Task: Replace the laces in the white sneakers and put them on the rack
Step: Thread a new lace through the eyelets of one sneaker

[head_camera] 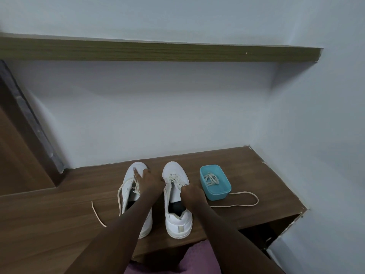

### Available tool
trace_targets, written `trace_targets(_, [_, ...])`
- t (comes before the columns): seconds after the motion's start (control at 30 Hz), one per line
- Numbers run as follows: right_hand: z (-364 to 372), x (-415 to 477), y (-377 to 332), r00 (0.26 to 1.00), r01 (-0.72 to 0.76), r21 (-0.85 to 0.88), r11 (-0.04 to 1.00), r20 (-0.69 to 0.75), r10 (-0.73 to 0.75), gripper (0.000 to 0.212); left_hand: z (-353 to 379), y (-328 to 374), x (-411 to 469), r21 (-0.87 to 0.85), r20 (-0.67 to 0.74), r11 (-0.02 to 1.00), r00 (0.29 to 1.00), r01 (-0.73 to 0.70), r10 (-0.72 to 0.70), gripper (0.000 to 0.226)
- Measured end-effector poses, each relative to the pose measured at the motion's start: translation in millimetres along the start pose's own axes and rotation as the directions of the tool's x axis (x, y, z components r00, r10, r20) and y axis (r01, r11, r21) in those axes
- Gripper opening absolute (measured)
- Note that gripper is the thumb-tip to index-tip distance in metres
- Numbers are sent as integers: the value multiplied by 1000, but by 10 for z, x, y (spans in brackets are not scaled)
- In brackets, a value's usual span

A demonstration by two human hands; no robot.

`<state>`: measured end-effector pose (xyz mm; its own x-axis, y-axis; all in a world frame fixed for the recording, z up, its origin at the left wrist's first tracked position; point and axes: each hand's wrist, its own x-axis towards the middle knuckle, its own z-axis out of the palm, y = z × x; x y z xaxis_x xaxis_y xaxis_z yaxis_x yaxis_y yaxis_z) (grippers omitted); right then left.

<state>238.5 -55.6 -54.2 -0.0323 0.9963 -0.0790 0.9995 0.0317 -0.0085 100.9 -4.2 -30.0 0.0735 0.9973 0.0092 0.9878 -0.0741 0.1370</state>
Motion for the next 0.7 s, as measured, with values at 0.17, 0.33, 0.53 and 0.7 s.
trace_targets(0.17, [-41, -42, -3, 993, -118, 151, 982, 19, 117, 28, 65, -60, -34, 251, -71, 943, 968, -218, 242, 24])
trace_targets(0.33, [48, -62, 72, 980, -190, 236, 953, 107, 168, 62, 0, -98, -49, 232, -25, 959, 984, -164, 174, 24])
trace_targets(0.53, [73, -102, 122, 976, -188, 386, 903, 178, 127, 52, 63, -107, -44, -260, -55, 960, 994, -103, 91, 29])
trace_targets(0.7, [-19, -109, 86, 967, -252, 475, 843, 167, 194, 69, 25, 41, -99, -477, 44, 875, 996, 85, -73, 25])
